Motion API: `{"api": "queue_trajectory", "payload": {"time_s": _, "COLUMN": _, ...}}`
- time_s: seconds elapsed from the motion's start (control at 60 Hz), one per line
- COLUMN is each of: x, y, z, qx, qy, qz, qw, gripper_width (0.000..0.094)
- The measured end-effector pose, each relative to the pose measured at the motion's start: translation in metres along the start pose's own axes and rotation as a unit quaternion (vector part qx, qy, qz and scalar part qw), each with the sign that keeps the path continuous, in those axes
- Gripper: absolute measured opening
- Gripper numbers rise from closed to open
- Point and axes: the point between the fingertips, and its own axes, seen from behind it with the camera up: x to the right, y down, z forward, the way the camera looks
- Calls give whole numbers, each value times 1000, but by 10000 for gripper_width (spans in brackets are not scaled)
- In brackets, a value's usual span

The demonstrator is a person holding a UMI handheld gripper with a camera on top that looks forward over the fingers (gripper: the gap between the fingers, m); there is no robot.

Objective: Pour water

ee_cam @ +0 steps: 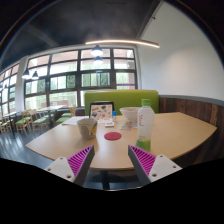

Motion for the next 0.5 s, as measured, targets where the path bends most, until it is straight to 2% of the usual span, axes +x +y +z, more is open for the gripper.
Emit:
{"api": "queue_trajectory", "payload": {"time_s": 0.3, "x": 92, "y": 0, "z": 50, "qx": -5, "qy": 76, "qz": -16, "qw": 997, "gripper_width": 789}}
{"api": "queue_trajectory", "payload": {"time_s": 0.367, "x": 133, "y": -10, "z": 75, "qx": -12, "qy": 81, "qz": -19, "qw": 996, "gripper_width": 788}}
{"api": "queue_trajectory", "payload": {"time_s": 0.5, "x": 136, "y": -17, "z": 115, "qx": -18, "qy": 67, "qz": -21, "qw": 997, "gripper_width": 788}}
